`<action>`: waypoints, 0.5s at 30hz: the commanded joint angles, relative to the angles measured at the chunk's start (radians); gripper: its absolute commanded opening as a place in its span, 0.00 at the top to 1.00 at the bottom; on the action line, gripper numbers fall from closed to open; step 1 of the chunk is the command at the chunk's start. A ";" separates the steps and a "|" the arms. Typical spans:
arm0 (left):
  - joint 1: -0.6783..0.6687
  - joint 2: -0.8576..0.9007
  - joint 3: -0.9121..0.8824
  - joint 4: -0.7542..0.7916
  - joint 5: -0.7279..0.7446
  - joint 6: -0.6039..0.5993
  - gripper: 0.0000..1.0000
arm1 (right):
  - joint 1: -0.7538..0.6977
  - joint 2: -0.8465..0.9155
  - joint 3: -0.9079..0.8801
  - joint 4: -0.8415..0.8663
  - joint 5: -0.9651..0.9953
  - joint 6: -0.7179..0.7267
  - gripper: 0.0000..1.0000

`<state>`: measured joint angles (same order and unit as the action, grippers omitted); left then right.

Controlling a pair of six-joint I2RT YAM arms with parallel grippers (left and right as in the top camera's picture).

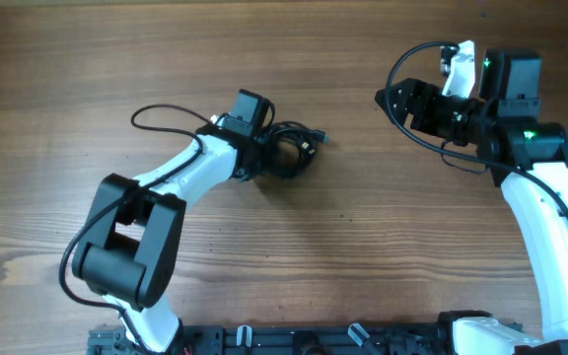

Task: Untangle cables
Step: 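Grasp the black cable bundle with the left gripper and lift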

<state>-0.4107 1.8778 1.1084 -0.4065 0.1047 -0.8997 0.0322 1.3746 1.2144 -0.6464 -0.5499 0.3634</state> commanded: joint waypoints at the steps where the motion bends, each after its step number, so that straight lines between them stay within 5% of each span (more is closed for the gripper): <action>1: 0.027 -0.146 0.047 0.059 0.121 0.283 0.96 | 0.004 0.005 0.022 0.021 -0.042 -0.003 0.14; 9: 0.027 -0.413 0.058 0.118 0.222 0.568 0.96 | 0.007 0.002 0.022 0.136 -0.251 -0.023 0.20; 15: 0.027 -0.437 0.058 0.097 0.352 0.649 0.96 | 0.035 0.000 0.026 0.197 -0.283 -0.021 0.25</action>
<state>-0.3851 1.4300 1.1587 -0.2913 0.3515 -0.3599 0.0471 1.3746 1.2148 -0.4694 -0.7704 0.3546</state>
